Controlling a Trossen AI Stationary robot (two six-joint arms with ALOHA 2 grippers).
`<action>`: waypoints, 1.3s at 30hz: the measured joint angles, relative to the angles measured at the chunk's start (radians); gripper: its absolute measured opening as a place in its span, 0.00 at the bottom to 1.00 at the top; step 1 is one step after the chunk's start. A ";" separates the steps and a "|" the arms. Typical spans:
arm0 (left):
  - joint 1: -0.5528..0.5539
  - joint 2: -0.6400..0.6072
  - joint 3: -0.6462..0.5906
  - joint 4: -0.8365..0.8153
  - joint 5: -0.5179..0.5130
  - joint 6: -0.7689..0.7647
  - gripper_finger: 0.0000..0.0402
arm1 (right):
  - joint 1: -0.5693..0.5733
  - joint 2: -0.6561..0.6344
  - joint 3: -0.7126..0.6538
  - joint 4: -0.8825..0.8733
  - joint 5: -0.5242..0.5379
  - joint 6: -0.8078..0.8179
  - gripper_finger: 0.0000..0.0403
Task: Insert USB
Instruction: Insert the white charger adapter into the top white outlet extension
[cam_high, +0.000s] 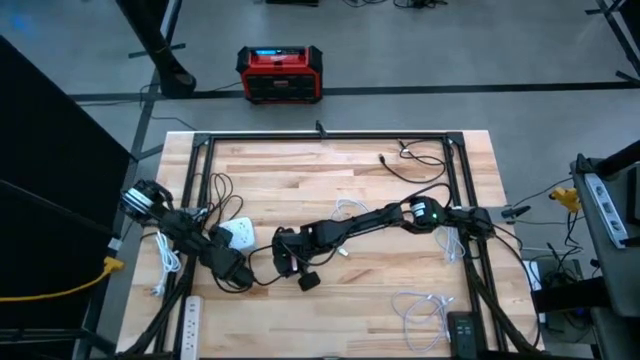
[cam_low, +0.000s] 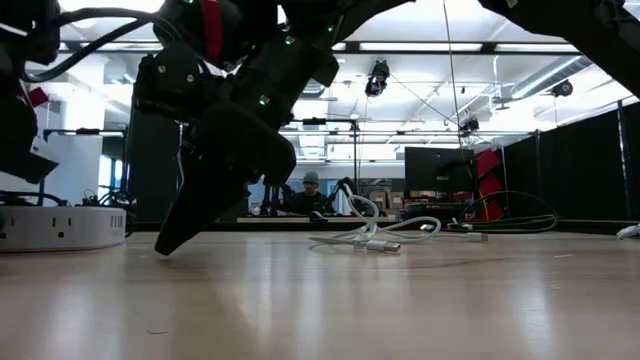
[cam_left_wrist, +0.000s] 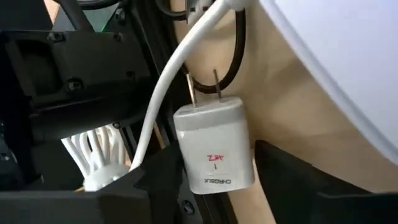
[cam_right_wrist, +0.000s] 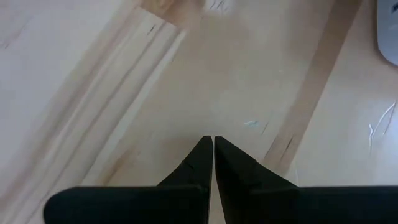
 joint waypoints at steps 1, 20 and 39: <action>0.000 0.001 0.004 -0.001 0.000 0.012 0.40 | 0.000 0.000 0.000 -0.001 0.000 0.000 0.01; -0.035 -0.234 0.376 -0.172 -0.509 -0.138 0.35 | -0.021 -0.009 -0.008 -0.063 0.005 -0.036 0.00; -0.093 -0.504 0.192 0.282 -1.332 -0.132 0.35 | -0.083 -0.875 -1.029 0.897 0.143 -0.162 0.00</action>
